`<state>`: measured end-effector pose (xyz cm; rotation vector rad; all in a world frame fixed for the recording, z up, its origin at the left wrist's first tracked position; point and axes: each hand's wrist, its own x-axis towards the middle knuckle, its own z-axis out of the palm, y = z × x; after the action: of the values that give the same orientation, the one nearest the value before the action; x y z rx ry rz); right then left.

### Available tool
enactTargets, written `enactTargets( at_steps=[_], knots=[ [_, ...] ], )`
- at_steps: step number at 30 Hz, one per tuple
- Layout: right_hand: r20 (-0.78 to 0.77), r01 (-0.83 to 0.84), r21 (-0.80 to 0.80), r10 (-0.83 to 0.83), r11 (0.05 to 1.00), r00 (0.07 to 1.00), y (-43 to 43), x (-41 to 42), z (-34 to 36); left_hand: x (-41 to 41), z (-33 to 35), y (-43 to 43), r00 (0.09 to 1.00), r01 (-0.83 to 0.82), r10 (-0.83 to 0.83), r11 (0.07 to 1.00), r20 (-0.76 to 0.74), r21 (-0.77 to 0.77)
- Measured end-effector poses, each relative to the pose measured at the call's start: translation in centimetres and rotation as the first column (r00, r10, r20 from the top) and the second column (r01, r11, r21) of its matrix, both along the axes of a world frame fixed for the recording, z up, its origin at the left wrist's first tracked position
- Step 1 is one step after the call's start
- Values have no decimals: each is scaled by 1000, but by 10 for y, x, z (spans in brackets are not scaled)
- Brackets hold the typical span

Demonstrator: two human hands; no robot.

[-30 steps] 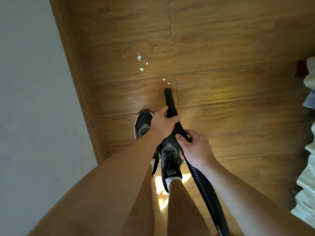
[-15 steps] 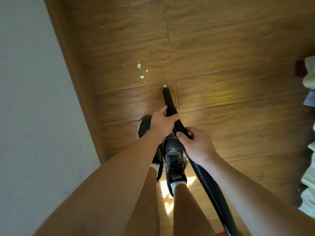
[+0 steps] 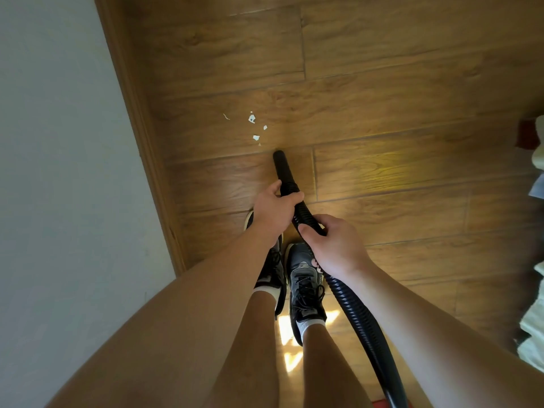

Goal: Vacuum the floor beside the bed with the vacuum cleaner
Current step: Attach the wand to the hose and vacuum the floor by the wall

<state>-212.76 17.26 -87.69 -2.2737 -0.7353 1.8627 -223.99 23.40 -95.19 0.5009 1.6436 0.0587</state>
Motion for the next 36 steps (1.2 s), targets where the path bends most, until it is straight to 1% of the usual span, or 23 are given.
enactTargets(
  at_steps=[3, 9, 13, 18, 25, 28, 31, 36],
  knots=[
    [-18, 1, -7, -1, 1000, 1000, 10, -7, 1, -9, -1, 6, 1000, -23, 23, 1000, -20, 10],
    [-14, -41, 6, 41, 999, 999, 29, -20, 4, -19, -2, 20, 996, -67, 69, 997, -57, 33],
    [-5, -46, -14, 46, 999, 999, 39, -24, 5, -22, -1, 27, 992, -98, 101, 994, -71, 45],
    [1, -42, -19, 42, 999, 999, 47, -25, 5, -22, 1, 34, 994, -80, 83, 995, -69, 55],
    [-3, 22, -11, -22, 1000, 1000, 51, -23, -2, -18, -3, 46, 996, -71, 73, 996, -41, 50],
    [13, 18, 0, -18, 1000, 1000, 54, -22, -3, -16, -3, 50, 997, -74, 76, 996, -34, 45],
    [23, 26, 12, -26, 1000, 999, 56, -22, -2, -14, -1, 54, 999, -41, 42, 998, -19, 55],
    [5, 35, 14, -36, 999, 999, 62, -24, -4, -17, 0, 62, 999, -40, 42, 997, -30, 61]
  ],
)
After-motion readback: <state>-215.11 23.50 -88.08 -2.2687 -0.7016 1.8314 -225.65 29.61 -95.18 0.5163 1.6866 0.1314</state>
